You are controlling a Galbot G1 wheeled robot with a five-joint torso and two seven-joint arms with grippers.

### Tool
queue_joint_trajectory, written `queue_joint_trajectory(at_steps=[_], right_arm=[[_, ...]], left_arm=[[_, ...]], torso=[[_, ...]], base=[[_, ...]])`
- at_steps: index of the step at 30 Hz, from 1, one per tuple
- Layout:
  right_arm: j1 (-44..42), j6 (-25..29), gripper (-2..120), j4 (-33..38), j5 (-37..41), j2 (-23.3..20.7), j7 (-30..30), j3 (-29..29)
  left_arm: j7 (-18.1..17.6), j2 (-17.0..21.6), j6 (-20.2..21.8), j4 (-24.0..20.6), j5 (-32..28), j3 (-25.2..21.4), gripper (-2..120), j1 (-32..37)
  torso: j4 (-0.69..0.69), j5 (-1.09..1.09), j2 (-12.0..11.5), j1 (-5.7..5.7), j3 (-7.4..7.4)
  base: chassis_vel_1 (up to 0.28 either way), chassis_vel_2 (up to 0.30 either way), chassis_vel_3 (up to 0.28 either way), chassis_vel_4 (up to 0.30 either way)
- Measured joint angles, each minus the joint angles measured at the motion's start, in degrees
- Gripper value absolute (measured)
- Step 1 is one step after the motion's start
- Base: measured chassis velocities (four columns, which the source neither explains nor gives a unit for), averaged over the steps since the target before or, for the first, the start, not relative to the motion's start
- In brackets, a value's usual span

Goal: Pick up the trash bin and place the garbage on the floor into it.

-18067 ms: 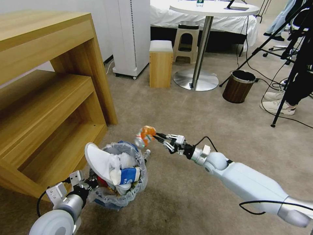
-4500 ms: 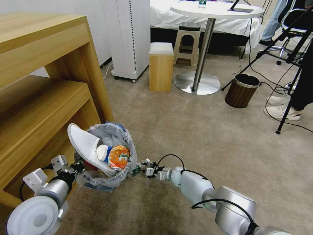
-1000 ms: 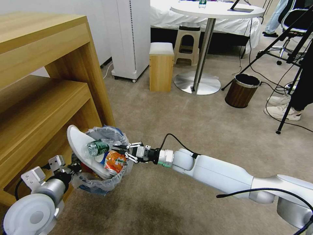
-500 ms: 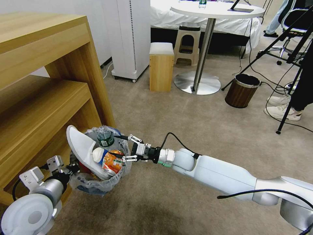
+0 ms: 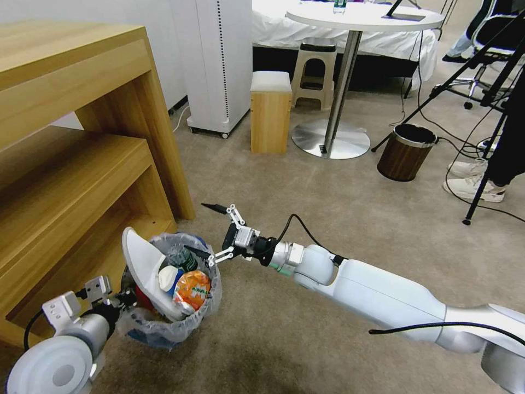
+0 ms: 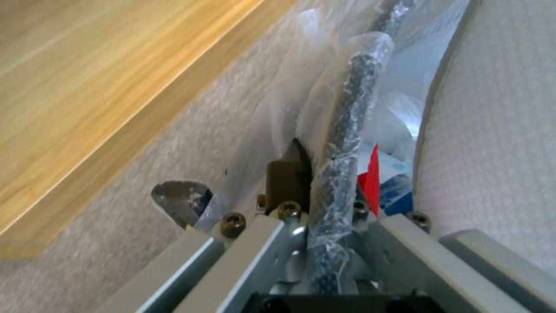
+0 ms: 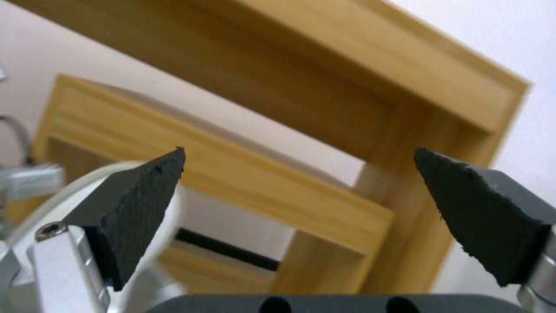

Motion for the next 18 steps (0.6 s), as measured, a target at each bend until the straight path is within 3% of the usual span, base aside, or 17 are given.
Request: queue_joint_trajectory(at_steps=[18], right_arm=[[-8.23, -0.17, 100, -3.19, -0.02, -2.61, 0.39, 18.06]], left_arm=[[-2.09, 1.27, -0.74, 5.86, -3.13, 3.63, 0, -1.19]], torso=[[0.01, 0.06, 0.01, 0.00, 0.00]], base=[[0.000, 0.000, 0.000, 0.000]])
